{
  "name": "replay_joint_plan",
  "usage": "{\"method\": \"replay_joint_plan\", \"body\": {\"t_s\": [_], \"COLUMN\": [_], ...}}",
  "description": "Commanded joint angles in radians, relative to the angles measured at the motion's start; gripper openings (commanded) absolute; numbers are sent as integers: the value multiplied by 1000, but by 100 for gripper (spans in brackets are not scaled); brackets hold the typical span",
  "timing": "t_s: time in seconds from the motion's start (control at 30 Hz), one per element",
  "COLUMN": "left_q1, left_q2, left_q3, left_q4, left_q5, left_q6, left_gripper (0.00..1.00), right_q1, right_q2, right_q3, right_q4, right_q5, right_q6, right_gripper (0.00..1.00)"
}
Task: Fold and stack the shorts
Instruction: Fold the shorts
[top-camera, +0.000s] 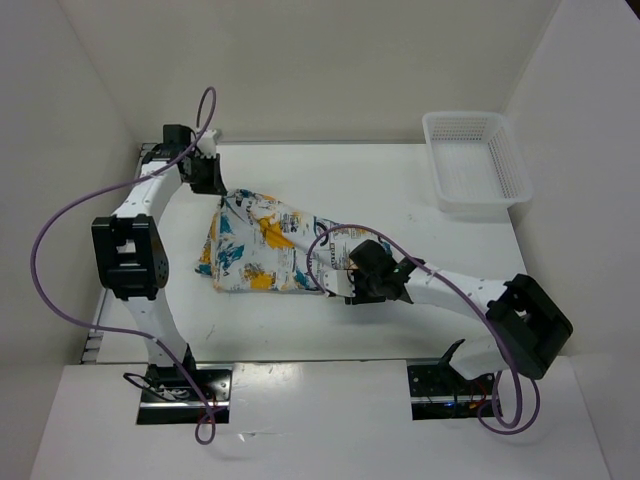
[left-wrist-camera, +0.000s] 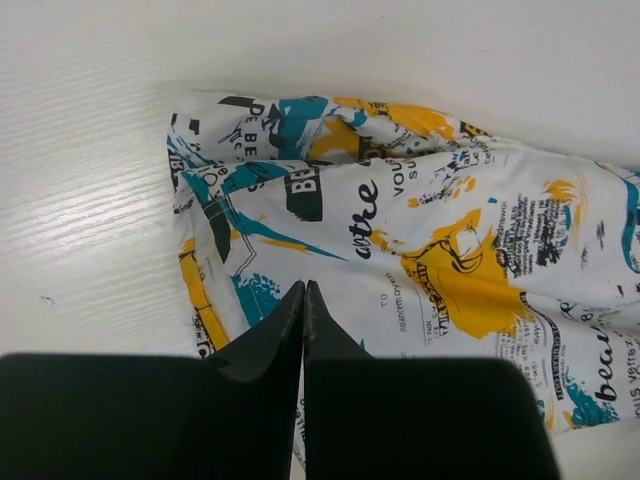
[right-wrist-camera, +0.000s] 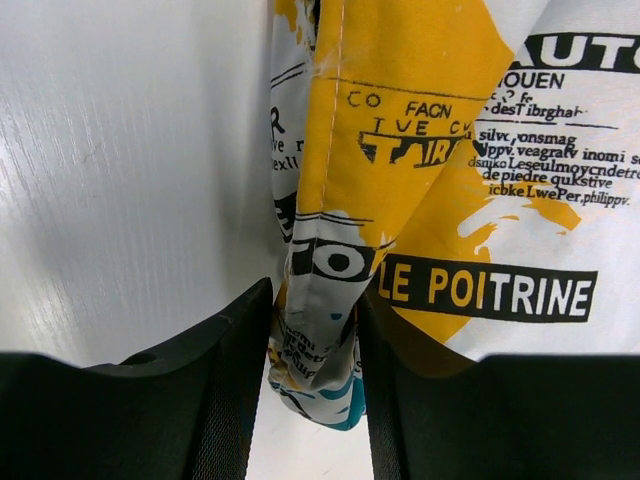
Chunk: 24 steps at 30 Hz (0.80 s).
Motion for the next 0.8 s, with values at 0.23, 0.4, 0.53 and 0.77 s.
{"method": "replay_joint_plan", "body": {"t_s": [0.23,0.4,0.53,0.77], "left_q1": [30,30,30,21], "left_q2": [113,124,181,223], "left_q3": [54,57,89,91], "left_q4": [-50,-63,-43,-14], "left_q5": [-179,79,59,81], "left_q6": [4,4,4,4], "left_gripper": [7,54,59,55], "right_q1": [-5,-5,-5,-5], "right_q2": [-6,3,3,3], "right_q3": [22,22,22,40], "right_q4": [-13,-22,-22,-31], "right_q5": [14,23,32,51], "right_q6": [-30,-30,-30,-30], "right_gripper": [45,50,52,55]}}
